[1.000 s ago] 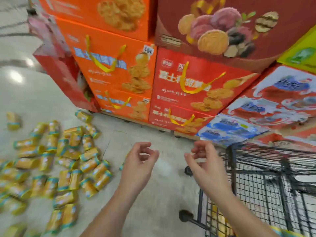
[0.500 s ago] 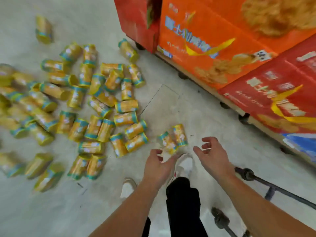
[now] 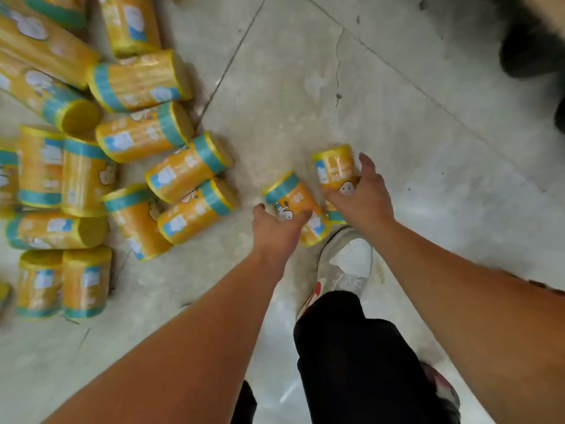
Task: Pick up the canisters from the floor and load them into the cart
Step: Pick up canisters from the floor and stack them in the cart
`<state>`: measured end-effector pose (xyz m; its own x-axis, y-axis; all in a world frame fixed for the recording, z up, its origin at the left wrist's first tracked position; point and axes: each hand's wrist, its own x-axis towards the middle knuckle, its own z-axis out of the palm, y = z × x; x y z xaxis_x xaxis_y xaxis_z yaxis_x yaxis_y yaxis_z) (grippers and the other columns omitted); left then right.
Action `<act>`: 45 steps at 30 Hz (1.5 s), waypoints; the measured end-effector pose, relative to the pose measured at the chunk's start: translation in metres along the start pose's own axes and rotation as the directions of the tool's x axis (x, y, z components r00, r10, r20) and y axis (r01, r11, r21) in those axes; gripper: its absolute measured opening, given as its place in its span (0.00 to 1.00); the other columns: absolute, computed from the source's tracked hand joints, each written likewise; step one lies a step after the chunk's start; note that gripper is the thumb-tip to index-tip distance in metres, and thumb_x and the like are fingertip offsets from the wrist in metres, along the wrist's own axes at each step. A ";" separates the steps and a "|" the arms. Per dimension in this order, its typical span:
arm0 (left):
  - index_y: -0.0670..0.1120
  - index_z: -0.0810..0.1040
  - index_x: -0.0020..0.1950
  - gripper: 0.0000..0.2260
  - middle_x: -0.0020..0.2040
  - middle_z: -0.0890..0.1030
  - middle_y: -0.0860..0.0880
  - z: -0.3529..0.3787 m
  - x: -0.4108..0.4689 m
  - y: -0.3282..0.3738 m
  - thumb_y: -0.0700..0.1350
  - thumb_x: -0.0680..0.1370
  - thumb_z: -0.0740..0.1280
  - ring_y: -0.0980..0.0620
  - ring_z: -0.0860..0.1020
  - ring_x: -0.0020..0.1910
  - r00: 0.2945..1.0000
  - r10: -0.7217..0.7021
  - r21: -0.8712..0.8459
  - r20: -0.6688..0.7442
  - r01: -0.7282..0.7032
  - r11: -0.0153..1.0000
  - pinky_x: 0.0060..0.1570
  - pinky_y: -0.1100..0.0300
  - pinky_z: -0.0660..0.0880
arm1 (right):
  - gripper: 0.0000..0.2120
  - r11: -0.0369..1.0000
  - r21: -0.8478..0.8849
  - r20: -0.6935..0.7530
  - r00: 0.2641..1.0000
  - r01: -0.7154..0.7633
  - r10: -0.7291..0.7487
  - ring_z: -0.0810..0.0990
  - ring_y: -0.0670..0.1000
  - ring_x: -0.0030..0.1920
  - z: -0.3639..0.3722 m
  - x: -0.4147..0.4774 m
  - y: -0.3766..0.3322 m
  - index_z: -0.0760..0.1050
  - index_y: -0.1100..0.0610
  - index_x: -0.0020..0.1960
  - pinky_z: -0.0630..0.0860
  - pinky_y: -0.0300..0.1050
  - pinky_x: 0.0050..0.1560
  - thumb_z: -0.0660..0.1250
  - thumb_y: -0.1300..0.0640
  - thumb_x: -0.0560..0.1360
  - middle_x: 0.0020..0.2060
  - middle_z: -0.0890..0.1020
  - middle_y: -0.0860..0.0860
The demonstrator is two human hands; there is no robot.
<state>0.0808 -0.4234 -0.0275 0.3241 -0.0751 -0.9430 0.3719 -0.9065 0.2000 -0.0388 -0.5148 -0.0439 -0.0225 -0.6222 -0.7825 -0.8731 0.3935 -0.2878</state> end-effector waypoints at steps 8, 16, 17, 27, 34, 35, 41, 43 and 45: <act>0.46 0.70 0.59 0.27 0.46 0.80 0.52 0.022 0.007 0.005 0.44 0.66 0.79 0.55 0.81 0.43 0.992 0.061 -0.133 -0.107 -0.075 0.988 0.44 0.55 0.80 | 0.39 0.999 0.026 -0.016 0.999 0.036 -0.036 0.79 0.57 0.59 0.005 -0.002 0.007 0.61 0.45 0.73 0.77 0.54 0.56 0.75 0.42 0.67 0.61 0.77 0.52; 0.50 0.73 0.59 0.26 0.48 0.81 0.55 -0.040 -0.118 0.043 0.43 0.65 0.80 0.57 0.82 0.45 0.956 0.293 -0.004 0.013 -0.293 0.956 0.46 0.56 0.80 | 0.38 0.958 0.281 -0.114 0.993 0.049 -0.017 0.80 0.51 0.57 -0.050 -0.130 -0.026 0.63 0.41 0.71 0.79 0.54 0.56 0.75 0.42 0.65 0.59 0.79 0.49; 0.50 0.73 0.59 0.26 0.47 0.81 0.55 -0.050 -0.139 0.049 0.44 0.65 0.80 0.57 0.82 0.45 0.945 0.325 0.014 0.034 -0.326 0.945 0.47 0.55 0.80 | 0.38 0.946 0.319 -0.139 0.990 0.055 -0.011 0.80 0.50 0.56 -0.062 -0.152 -0.034 0.63 0.39 0.70 0.79 0.53 0.56 0.75 0.41 0.64 0.59 0.79 0.48; 0.51 0.73 0.58 0.24 0.46 0.82 0.56 -0.121 -0.407 0.102 0.41 0.67 0.79 0.68 0.80 0.34 0.736 0.591 0.083 0.332 -0.647 0.758 0.28 0.74 0.72 | 0.36 0.784 0.567 -0.465 0.884 0.253 0.052 0.81 0.41 0.53 -0.192 -0.405 -0.079 0.64 0.34 0.65 0.81 0.50 0.54 0.74 0.37 0.61 0.55 0.81 0.42; 0.51 0.73 0.58 0.24 0.47 0.82 0.55 -0.094 -0.586 0.074 0.43 0.66 0.79 0.67 0.80 0.35 0.560 0.643 0.100 0.522 -0.789 0.606 0.29 0.72 0.73 | 0.35 0.755 0.565 -0.659 0.732 0.332 0.171 0.81 0.42 0.52 -0.287 -0.575 -0.028 0.66 0.37 0.66 0.81 0.51 0.51 0.75 0.38 0.62 0.53 0.81 0.42; 0.51 0.74 0.58 0.24 0.46 0.82 0.55 -0.086 -0.608 0.064 0.42 0.66 0.79 0.66 0.80 0.35 0.534 0.643 0.092 0.549 -0.803 0.588 0.29 0.73 0.73 | 0.36 0.759 0.556 -0.683 0.706 0.338 0.186 0.81 0.43 0.53 -0.299 -0.597 -0.014 0.66 0.38 0.66 0.81 0.51 0.52 0.74 0.37 0.61 0.54 0.81 0.42; 0.56 0.74 0.55 0.23 0.42 0.83 0.61 -0.019 -0.718 -0.026 0.44 0.65 0.79 0.67 0.80 0.37 0.385 0.604 0.066 0.698 -0.874 0.482 0.36 0.70 0.75 | 0.28 0.717 0.604 -0.719 0.626 0.349 0.302 0.81 0.35 0.47 -0.345 -0.712 0.102 0.68 0.37 0.61 0.78 0.34 0.47 0.78 0.52 0.68 0.48 0.82 0.36; 0.58 0.74 0.52 0.21 0.42 0.82 0.64 0.010 -0.742 -0.066 0.47 0.65 0.79 0.67 0.80 0.39 0.339 0.600 0.084 0.724 -0.907 0.412 0.39 0.68 0.75 | 0.28 0.703 0.635 -0.697 0.630 0.321 0.342 0.81 0.34 0.45 -0.352 -0.735 0.151 0.69 0.41 0.64 0.77 0.32 0.45 0.78 0.53 0.69 0.47 0.83 0.39; 0.59 0.72 0.49 0.20 0.44 0.82 0.61 0.045 -0.756 -0.105 0.50 0.64 0.78 0.66 0.80 0.42 0.334 0.600 0.132 0.726 -0.925 0.356 0.41 0.66 0.76 | 0.27 0.727 0.638 -0.672 0.645 0.253 0.365 0.81 0.35 0.44 -0.360 -0.745 0.202 0.69 0.43 0.63 0.76 0.30 0.43 0.77 0.51 0.69 0.45 0.82 0.38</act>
<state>-0.2421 -0.2902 0.6525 -0.3002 -0.8713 -0.3883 -0.2823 -0.3077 0.9086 -0.3740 -0.2152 0.6802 -0.6601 -0.7123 -0.2386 -0.3300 0.5603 -0.7597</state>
